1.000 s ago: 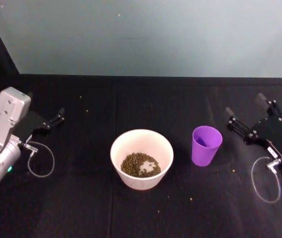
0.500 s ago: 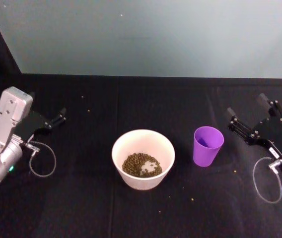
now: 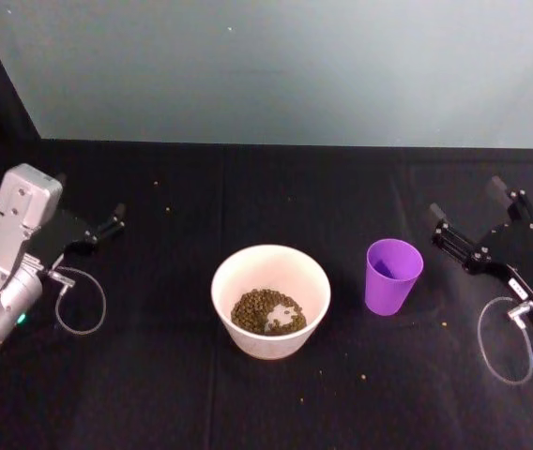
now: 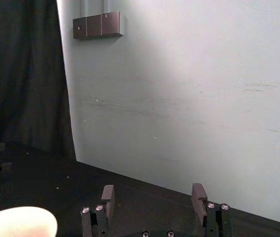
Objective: Pick up the cup and pour the mung beans from the cup into the bowl.
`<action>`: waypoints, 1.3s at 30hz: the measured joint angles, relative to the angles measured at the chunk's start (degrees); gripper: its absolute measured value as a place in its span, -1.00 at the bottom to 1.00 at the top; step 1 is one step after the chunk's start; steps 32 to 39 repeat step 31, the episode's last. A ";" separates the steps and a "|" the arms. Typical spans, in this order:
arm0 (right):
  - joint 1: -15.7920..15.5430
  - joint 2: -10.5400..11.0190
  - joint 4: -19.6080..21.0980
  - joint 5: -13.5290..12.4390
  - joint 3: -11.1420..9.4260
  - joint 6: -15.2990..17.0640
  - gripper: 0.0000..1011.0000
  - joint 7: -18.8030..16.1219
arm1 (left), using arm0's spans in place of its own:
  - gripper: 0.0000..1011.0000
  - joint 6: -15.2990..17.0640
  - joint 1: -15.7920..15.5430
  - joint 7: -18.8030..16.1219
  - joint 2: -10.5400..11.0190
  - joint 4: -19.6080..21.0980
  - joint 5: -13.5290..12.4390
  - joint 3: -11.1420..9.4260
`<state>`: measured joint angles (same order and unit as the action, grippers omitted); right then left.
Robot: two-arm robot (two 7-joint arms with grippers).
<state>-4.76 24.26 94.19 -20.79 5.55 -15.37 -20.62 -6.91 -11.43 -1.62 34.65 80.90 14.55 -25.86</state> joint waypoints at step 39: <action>0.00 0.00 -0.01 0.00 0.00 0.04 0.98 0.00 | 0.98 0.00 0.00 0.00 0.00 0.00 0.00 0.00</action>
